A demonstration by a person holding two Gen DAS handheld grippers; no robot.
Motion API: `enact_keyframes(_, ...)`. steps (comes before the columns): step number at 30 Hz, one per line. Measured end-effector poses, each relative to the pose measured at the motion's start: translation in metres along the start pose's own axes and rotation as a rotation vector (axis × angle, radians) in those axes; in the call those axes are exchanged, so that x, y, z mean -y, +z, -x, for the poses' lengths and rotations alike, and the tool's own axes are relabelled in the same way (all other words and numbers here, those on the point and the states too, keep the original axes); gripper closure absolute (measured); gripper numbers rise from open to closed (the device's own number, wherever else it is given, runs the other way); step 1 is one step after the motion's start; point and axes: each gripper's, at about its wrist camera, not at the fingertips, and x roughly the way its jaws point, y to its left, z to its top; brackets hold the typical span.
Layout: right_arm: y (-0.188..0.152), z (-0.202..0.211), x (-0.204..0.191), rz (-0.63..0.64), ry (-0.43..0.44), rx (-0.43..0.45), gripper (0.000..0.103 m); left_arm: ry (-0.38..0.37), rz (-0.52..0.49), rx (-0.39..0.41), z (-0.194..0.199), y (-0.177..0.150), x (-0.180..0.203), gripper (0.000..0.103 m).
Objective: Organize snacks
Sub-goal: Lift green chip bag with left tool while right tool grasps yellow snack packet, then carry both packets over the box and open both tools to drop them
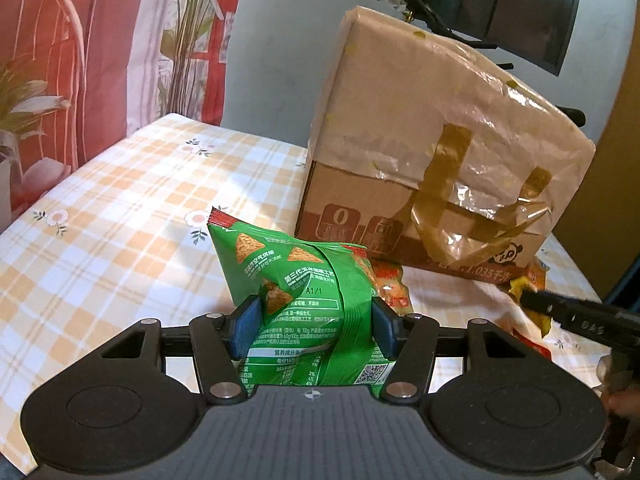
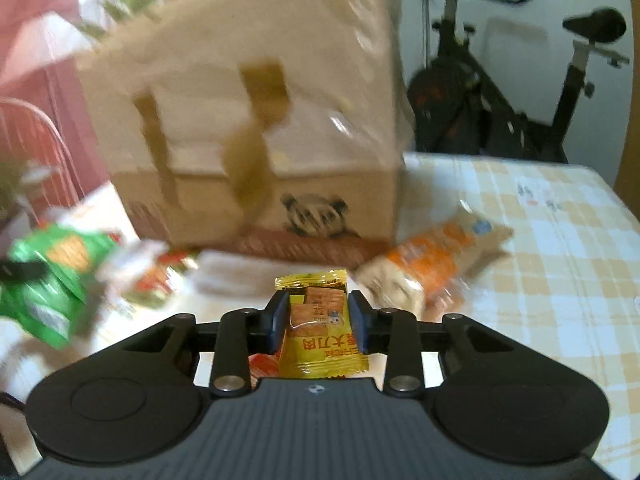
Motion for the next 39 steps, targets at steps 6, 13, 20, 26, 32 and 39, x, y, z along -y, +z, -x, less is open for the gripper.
enact_keyframes(6, -0.01, 0.006, -0.039, 0.1, 0.11, 0.029, 0.068, -0.005, -0.001, -0.005, 0.001, -0.006, 0.001, 0.042)
enact_keyframes(13, -0.031, 0.005, -0.061, 0.197, 0.133, 0.029, 0.068, -0.005, -0.009, 0.0, 0.002, -0.011, 0.004, 0.042)
enact_keyframes(20, -0.033, 0.005, -0.06, 0.197, 0.137, 0.039, 0.068, -0.006, -0.01, 0.016, 0.005, -0.008, 0.002, 0.042)
enact_keyframes(26, -0.019, 0.02, -0.054, 0.184, 0.112, 0.087, 0.068, -0.04, -0.068, 0.175, 0.044, 0.037, 0.003, 0.042)
enact_keyframes(32, 0.037, 0.058, -0.043, 0.172, 0.136, 0.244, 0.068, -0.123, -0.201, 0.355, 0.09, 0.11, 0.028, 0.042)
enact_keyframes(39, 0.109, 0.071, -0.036, 0.172, 0.154, 0.336, 0.068, -0.087, -0.372, 0.383, 0.051, 0.191, 0.088, 0.042)
